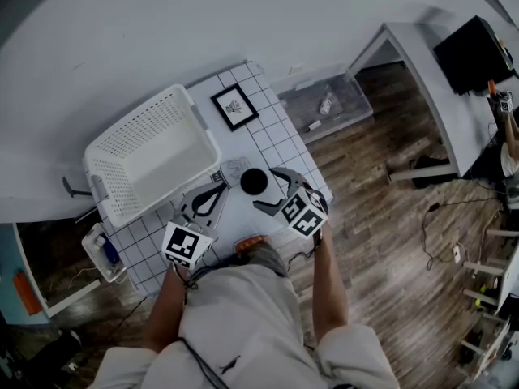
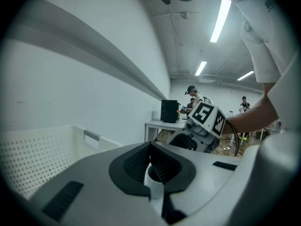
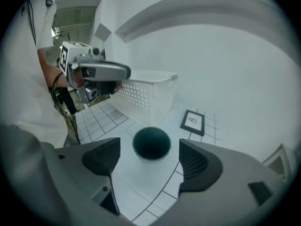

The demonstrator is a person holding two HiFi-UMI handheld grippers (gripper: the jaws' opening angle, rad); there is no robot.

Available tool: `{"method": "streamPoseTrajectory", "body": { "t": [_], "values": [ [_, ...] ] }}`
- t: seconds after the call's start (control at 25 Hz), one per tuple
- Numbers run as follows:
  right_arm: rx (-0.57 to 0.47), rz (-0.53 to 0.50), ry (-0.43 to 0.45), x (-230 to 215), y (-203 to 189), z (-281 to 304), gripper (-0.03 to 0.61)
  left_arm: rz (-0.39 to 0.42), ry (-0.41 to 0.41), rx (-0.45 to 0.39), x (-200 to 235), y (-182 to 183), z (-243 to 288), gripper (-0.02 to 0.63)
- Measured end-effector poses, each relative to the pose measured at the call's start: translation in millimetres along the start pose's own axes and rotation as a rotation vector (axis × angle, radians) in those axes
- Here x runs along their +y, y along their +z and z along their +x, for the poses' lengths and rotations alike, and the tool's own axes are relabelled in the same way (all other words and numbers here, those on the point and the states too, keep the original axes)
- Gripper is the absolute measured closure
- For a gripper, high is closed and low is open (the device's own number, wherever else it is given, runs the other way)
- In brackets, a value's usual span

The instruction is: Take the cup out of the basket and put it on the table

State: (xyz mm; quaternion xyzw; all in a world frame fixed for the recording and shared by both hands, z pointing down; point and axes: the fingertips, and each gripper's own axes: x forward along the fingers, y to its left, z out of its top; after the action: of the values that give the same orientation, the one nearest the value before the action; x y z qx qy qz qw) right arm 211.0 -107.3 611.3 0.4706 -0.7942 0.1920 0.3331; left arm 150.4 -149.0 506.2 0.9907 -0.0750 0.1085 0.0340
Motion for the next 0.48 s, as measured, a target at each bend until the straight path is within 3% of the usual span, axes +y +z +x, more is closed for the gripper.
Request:
{"method": "streamPoseTrajectory", "body": {
  "t": [0.12, 0.36, 0.48],
  "values": [
    [-0.158, 0.065, -0.059, -3.3, 25.3, -30.5, 0.228, -0.002, -0.003, -0.007, 0.6, 2.4, -2.0, 0.606],
    [-0.442, 0.145, -0.175, -10.8, 61.5, -83.4, 0.487, -0.006, -0.028, -0.035, -4.2, 14.7, -7.9, 0.606],
    [-0.556, 0.159, -0.197, -6.6, 75.2, -100.9, 0.546, -0.002, -0.04, -0.058, -6.6, 25.5, -11.2, 0.606]
  ]
}}
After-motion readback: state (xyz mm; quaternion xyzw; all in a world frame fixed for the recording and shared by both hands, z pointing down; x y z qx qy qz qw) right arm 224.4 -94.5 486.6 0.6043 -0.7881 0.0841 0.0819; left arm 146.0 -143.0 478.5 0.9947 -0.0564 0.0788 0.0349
